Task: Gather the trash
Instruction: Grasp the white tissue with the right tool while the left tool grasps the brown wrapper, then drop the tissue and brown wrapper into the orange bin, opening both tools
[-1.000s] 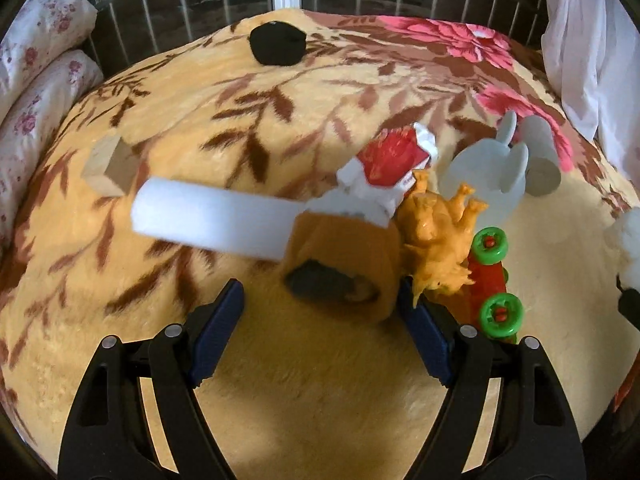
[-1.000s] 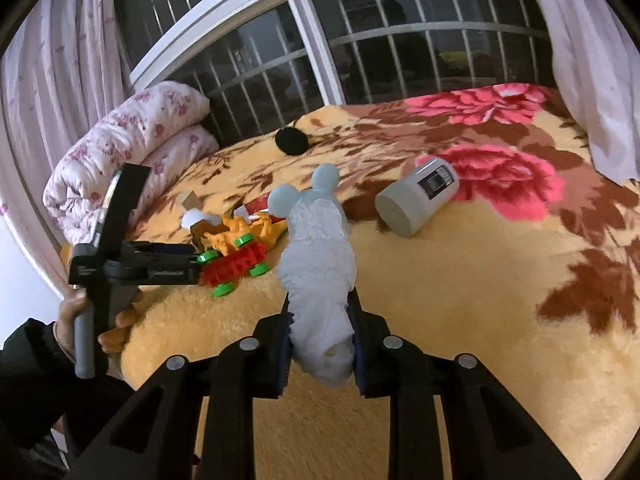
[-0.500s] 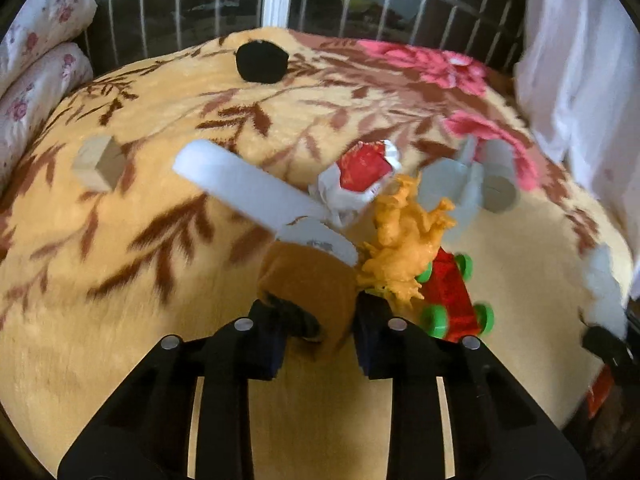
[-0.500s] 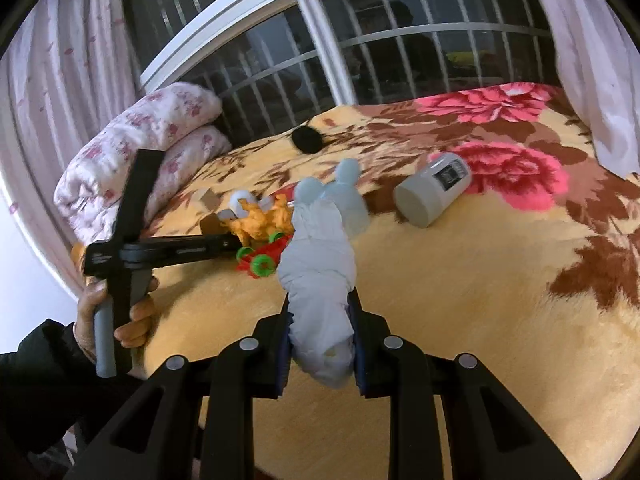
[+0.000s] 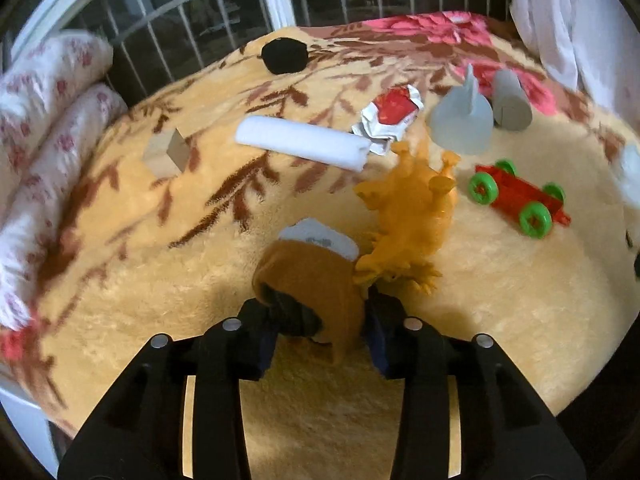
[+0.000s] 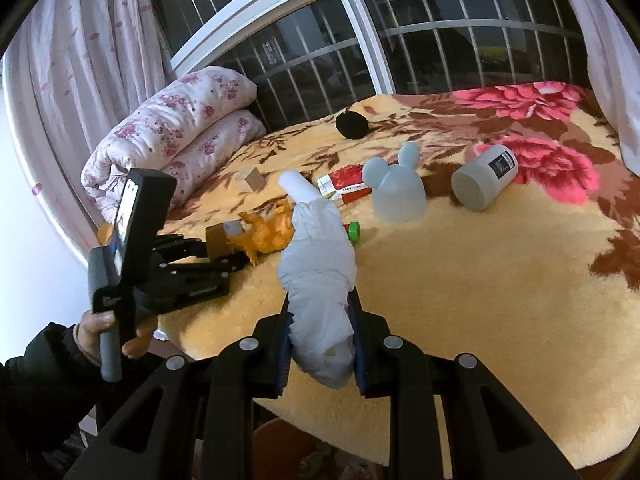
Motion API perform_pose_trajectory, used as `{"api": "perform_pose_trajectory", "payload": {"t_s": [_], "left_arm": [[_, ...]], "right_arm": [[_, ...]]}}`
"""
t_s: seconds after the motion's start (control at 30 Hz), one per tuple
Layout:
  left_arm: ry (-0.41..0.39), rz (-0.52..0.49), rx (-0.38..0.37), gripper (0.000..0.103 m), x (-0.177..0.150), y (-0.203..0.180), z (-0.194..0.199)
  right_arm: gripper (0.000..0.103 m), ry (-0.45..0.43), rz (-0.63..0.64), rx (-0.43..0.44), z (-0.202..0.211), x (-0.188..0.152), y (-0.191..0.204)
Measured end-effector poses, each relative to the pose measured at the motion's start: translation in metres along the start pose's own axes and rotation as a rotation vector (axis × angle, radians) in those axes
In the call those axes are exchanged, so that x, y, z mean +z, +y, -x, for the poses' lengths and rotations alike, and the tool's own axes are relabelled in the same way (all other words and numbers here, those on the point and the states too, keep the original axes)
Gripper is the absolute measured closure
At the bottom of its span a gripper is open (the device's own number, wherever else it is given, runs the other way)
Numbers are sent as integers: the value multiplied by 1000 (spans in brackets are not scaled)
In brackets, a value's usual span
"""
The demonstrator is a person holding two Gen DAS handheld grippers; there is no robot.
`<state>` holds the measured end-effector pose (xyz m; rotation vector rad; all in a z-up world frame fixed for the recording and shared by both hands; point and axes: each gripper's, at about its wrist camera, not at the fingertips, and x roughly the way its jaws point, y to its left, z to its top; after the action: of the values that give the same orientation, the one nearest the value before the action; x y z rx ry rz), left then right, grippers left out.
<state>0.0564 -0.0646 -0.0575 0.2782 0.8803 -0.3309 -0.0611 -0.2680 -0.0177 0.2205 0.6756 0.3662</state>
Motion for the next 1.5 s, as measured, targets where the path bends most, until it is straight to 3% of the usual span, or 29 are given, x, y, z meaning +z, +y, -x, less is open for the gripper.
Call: {"api": "perform_pose_trajectory", "payload": {"t_s": [0.1, 0.13, 0.37, 0.43, 0.57, 0.7, 0.77, 0.83, 1.0, 1.2, 1.5], "left_arm": [[-23, 128, -111, 75, -3, 23, 4], [-28, 129, -113, 76, -5, 23, 6], [-33, -31, 6, 71, -17, 4, 14], [-40, -50, 14, 71, -18, 3, 14], [-54, -62, 22, 58, -24, 5, 16], [-69, -47, 9, 58, -27, 9, 20], [-76, -61, 12, 70, -30, 7, 22], [-79, -70, 13, 75, -32, 6, 25], [-91, -40, 8, 80, -38, 14, 35], [-97, 48, -43, 81, -61, 19, 65], [-94, 9, -167, 81, -121, -21, 111]], "right_arm": [[79, 6, -5, -3, 2, -4, 0], [79, 7, -4, -3, 3, -4, 0], [79, 19, -11, 7, -1, -7, 1], [79, 21, -8, 17, -2, -7, 4], [79, 20, 15, 6, 1, -8, 8], [79, 23, -9, 6, 0, -8, 4], [79, 25, -11, 7, 0, -9, 4], [79, 25, -5, 2, 0, -10, 5], [79, 30, 0, 4, -1, -11, 8], [79, 28, 29, 12, 5, -11, 20], [79, 123, 119, 46, 21, -52, 57]]}}
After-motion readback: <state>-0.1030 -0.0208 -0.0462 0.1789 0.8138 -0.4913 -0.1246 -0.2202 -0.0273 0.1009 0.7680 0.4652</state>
